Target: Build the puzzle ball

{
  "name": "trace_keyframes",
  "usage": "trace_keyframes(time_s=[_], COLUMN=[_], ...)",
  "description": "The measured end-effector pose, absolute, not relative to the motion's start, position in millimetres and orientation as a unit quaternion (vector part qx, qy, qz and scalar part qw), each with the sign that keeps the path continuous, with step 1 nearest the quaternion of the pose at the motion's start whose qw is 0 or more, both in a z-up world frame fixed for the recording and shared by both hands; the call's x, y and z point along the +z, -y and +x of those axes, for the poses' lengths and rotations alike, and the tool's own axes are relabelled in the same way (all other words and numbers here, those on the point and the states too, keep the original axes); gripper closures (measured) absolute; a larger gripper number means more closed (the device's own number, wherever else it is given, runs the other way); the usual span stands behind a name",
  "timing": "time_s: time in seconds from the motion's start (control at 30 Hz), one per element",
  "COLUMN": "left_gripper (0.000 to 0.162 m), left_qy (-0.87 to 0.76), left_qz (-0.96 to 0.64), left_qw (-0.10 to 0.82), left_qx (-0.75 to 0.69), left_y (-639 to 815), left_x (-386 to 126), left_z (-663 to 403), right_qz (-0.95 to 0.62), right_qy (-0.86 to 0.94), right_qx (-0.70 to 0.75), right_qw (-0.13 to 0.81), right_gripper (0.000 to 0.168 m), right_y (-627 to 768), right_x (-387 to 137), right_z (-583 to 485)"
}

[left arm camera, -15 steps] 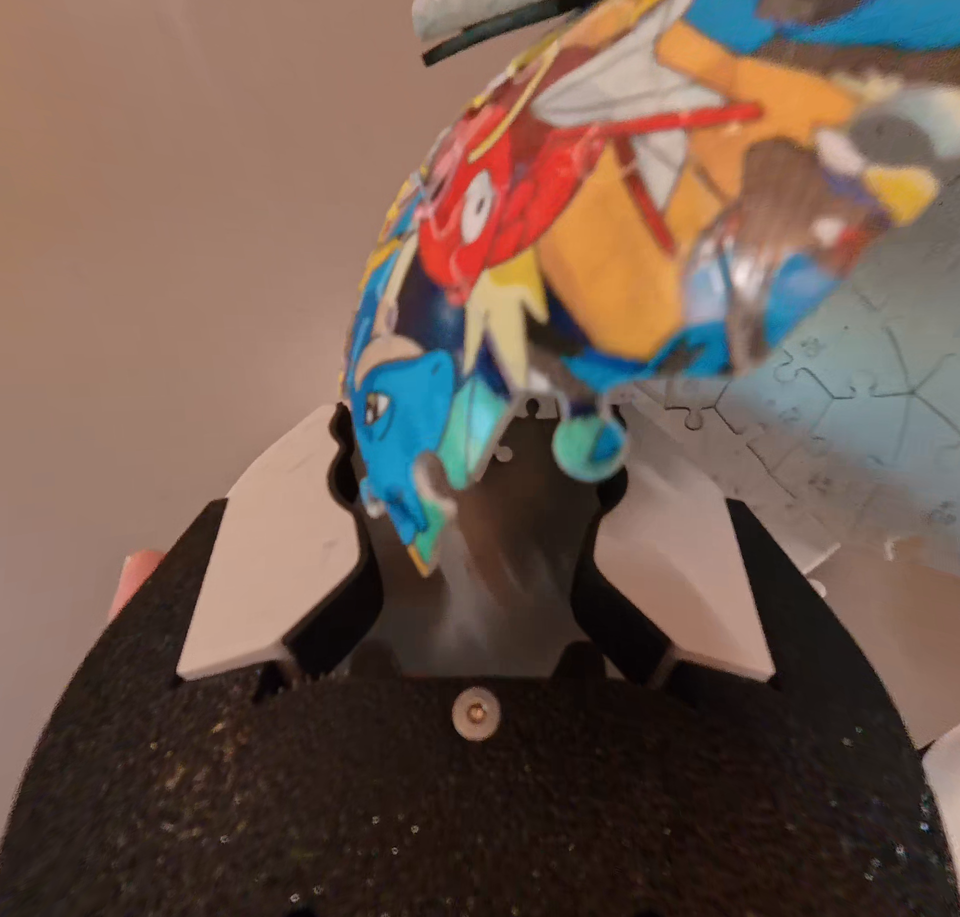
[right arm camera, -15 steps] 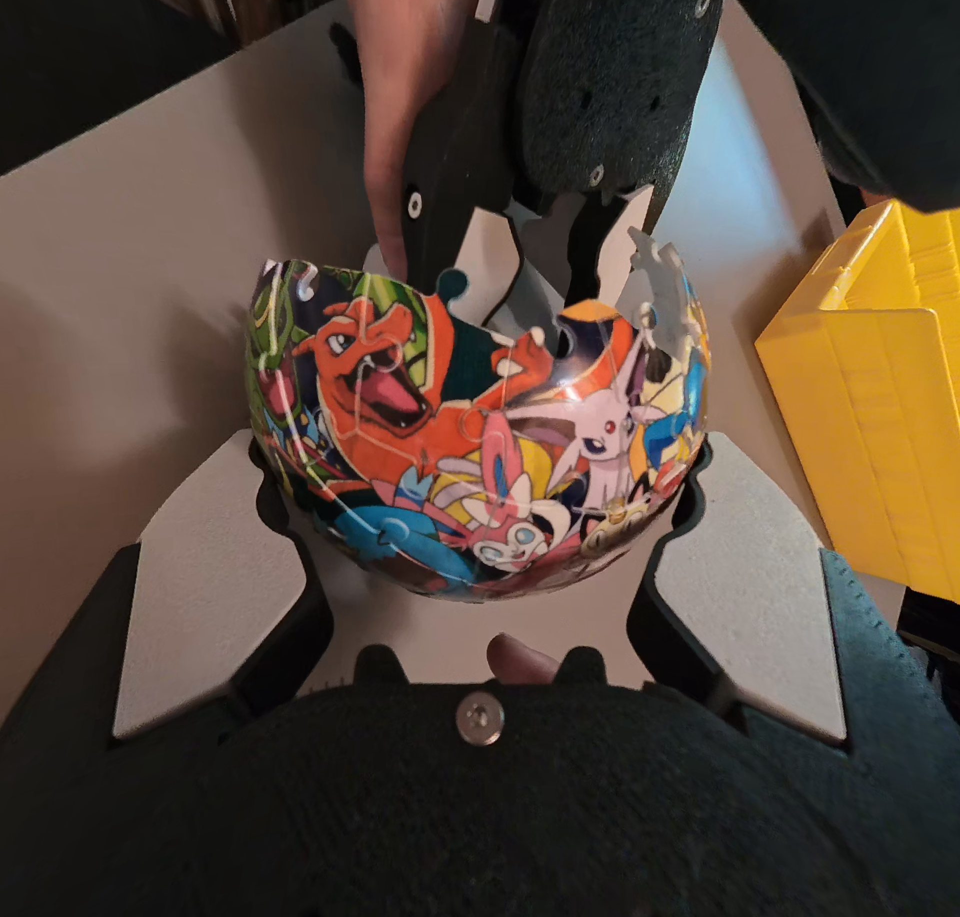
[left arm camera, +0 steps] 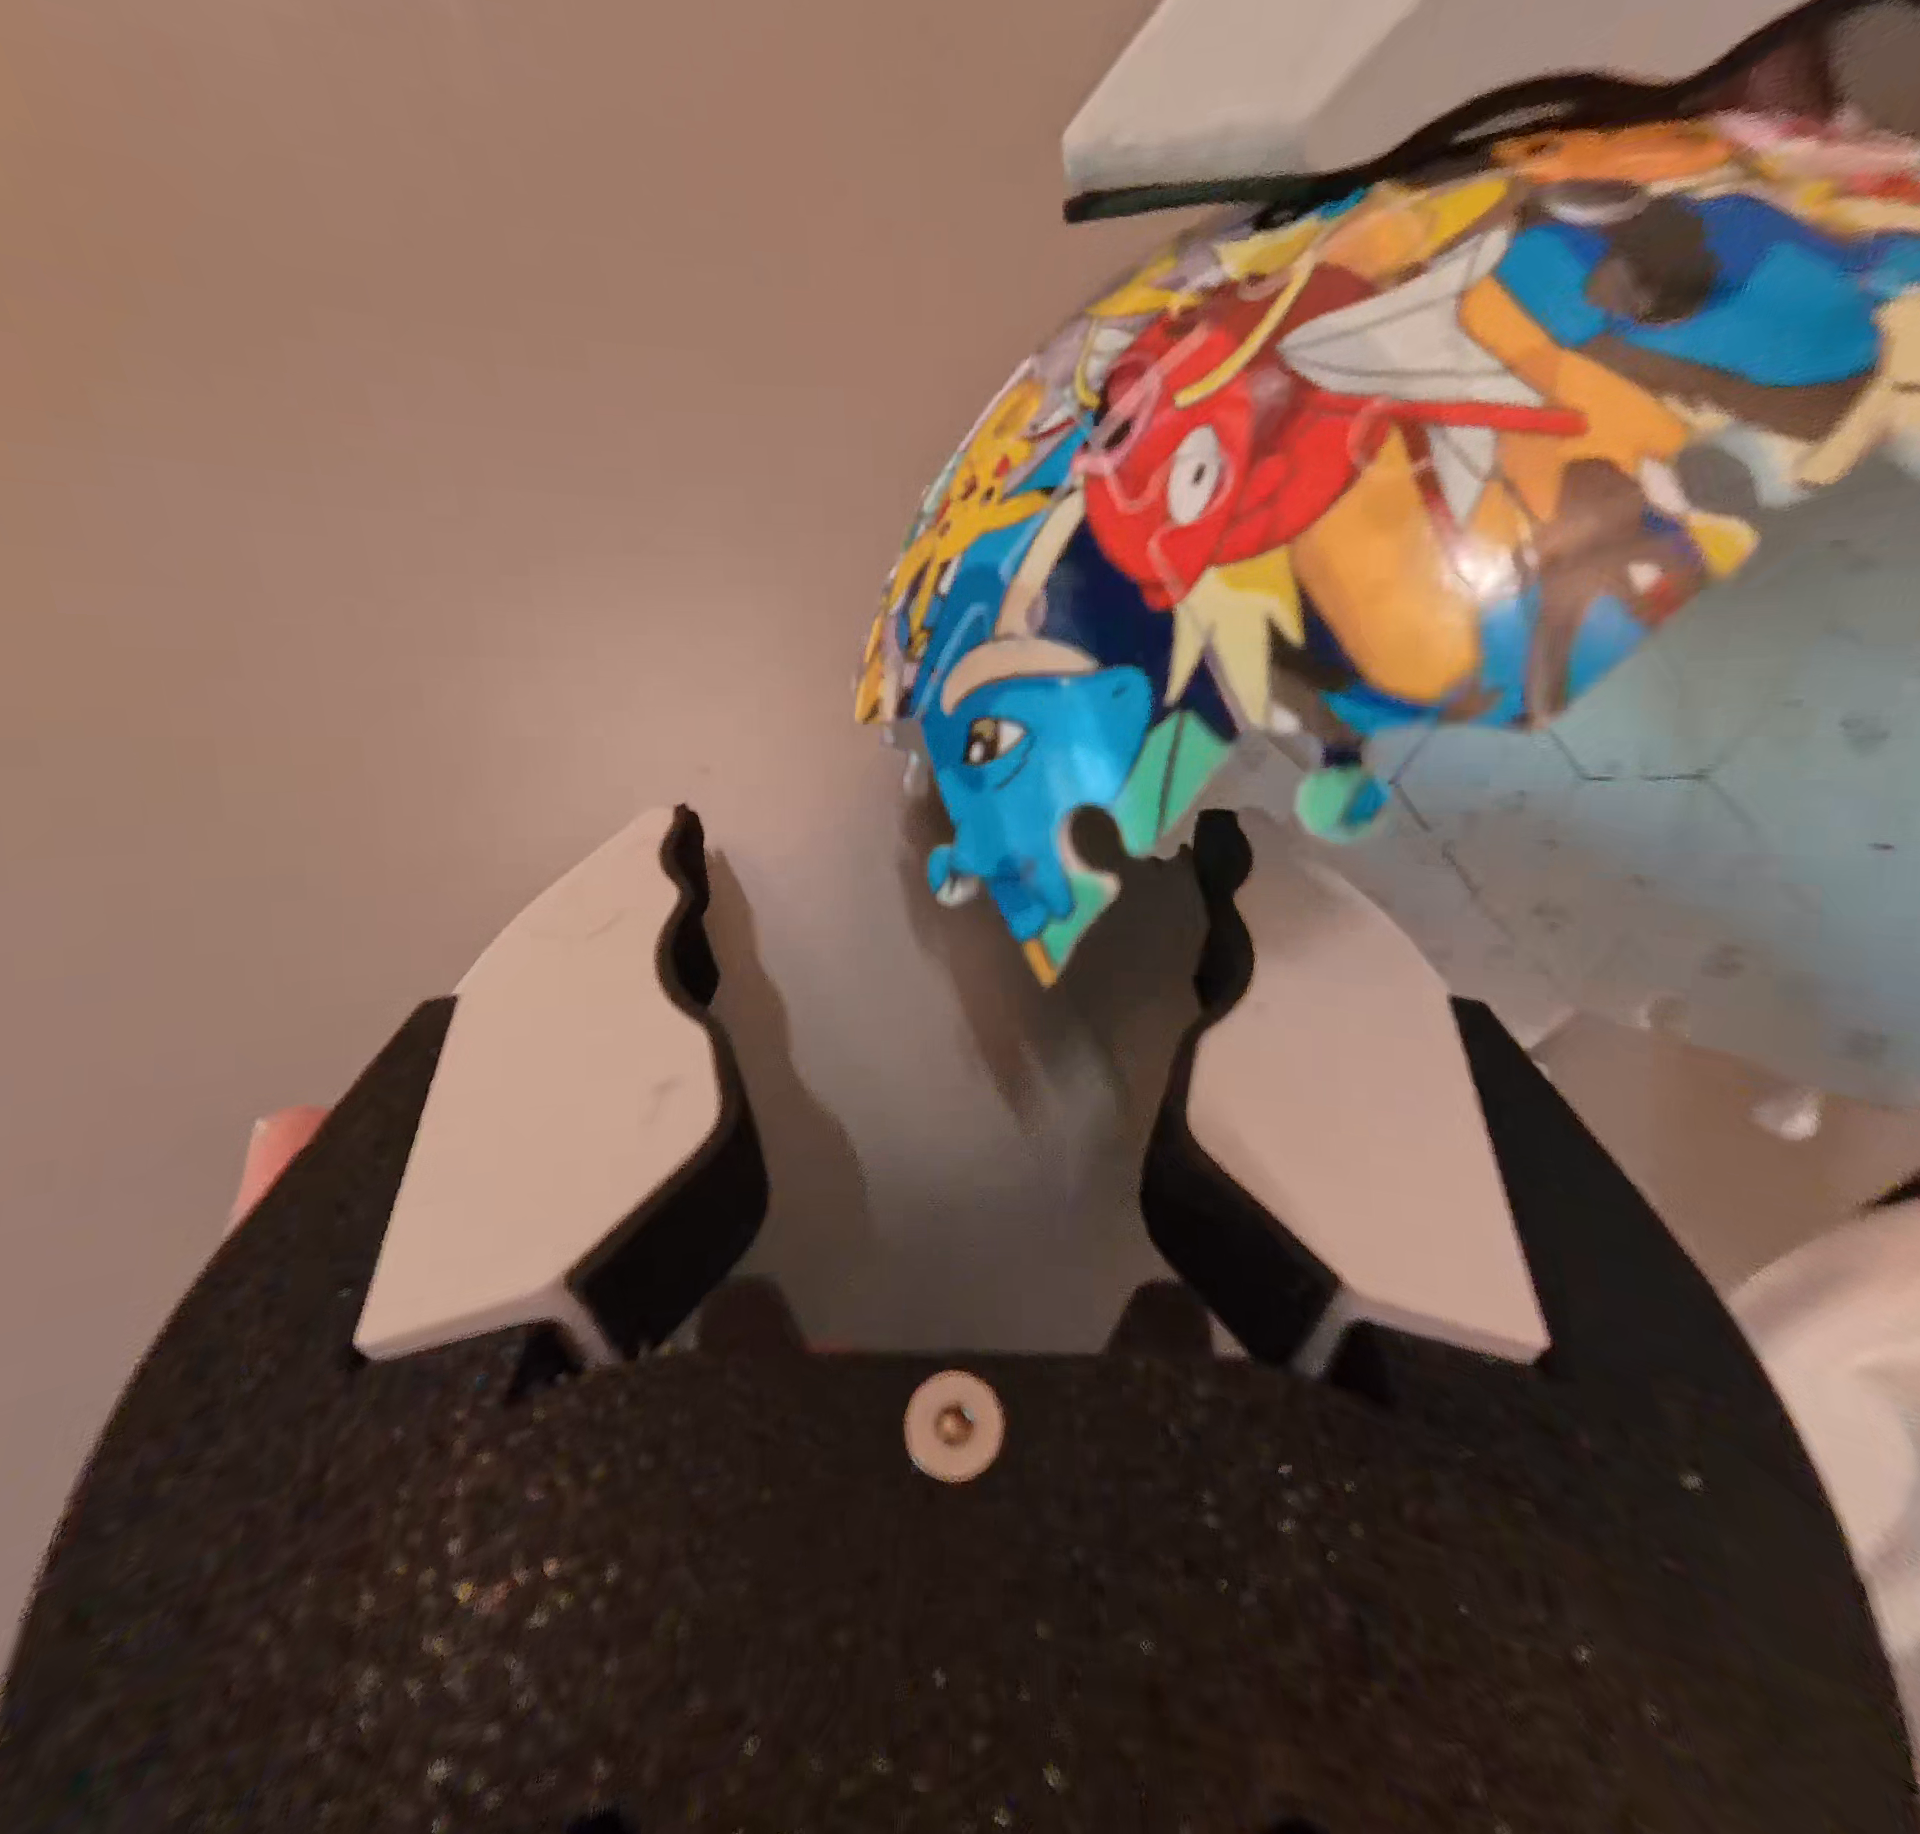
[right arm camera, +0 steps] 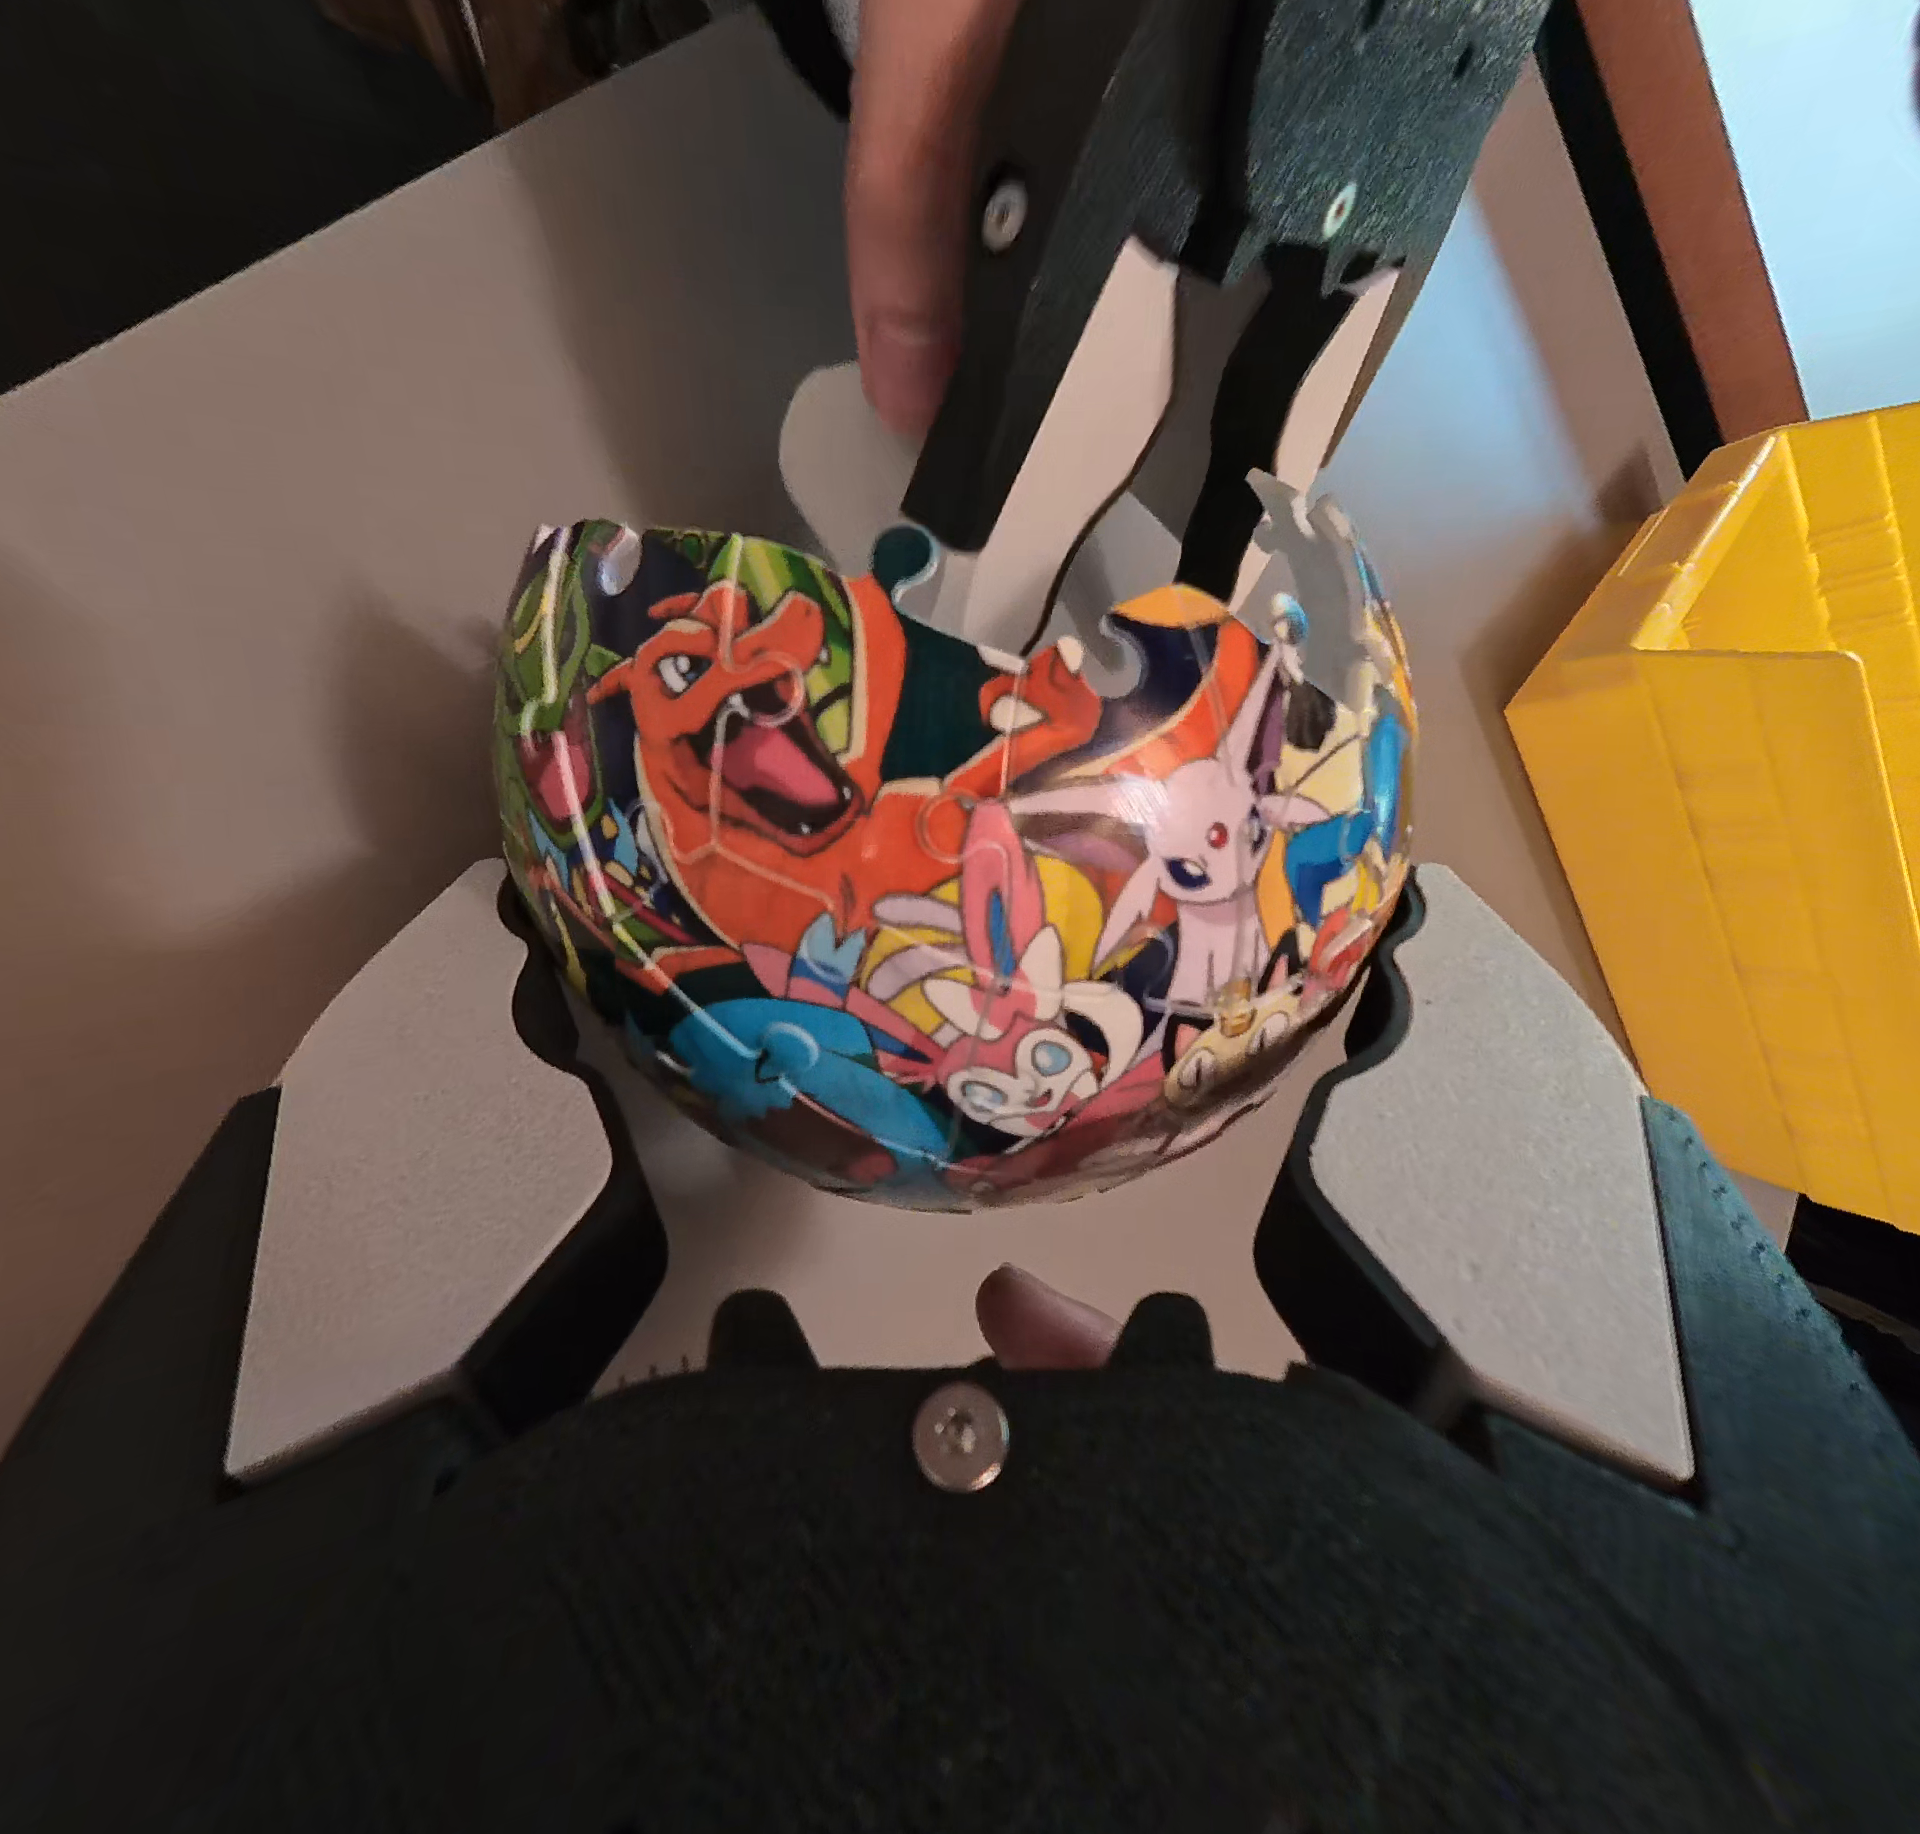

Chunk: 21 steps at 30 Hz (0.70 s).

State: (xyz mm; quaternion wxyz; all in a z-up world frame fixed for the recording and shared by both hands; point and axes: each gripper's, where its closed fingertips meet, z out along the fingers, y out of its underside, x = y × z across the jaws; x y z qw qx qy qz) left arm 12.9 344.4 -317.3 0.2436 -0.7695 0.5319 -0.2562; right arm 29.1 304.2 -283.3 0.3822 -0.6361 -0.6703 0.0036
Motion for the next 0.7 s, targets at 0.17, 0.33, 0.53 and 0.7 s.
trace_keyframes(time_s=[0.17,0.33,0.53,0.7], left_gripper=[0.071,0.071,0.071,0.071], left_qy=[-0.56,-0.562,-0.552,-0.543], left_qz=[-0.756,-0.758,-0.757,-0.761], left_qw=[0.247,0.247,0.274,0.293], left_qx=[-0.232,-0.219,-0.218,-0.202], left_y=[-334,-338,-340,-343], left_x=[-328,-330,-324,-330], left_z=[22,20,26,33], right_qz=[-0.641,-0.656,-0.656,-0.658], right_qy=[0.664,0.65,0.645,0.638], right_qx=[0.01,0.022,0.032,0.044], right_qw=[0.385,0.383,0.39,0.398], right_gripper=[0.023,0.023,0.023,0.023], right_y=[-305,-307,-308,-309], right_x=[-284,-285,-285,-285], right_z=[31,39,37,35])
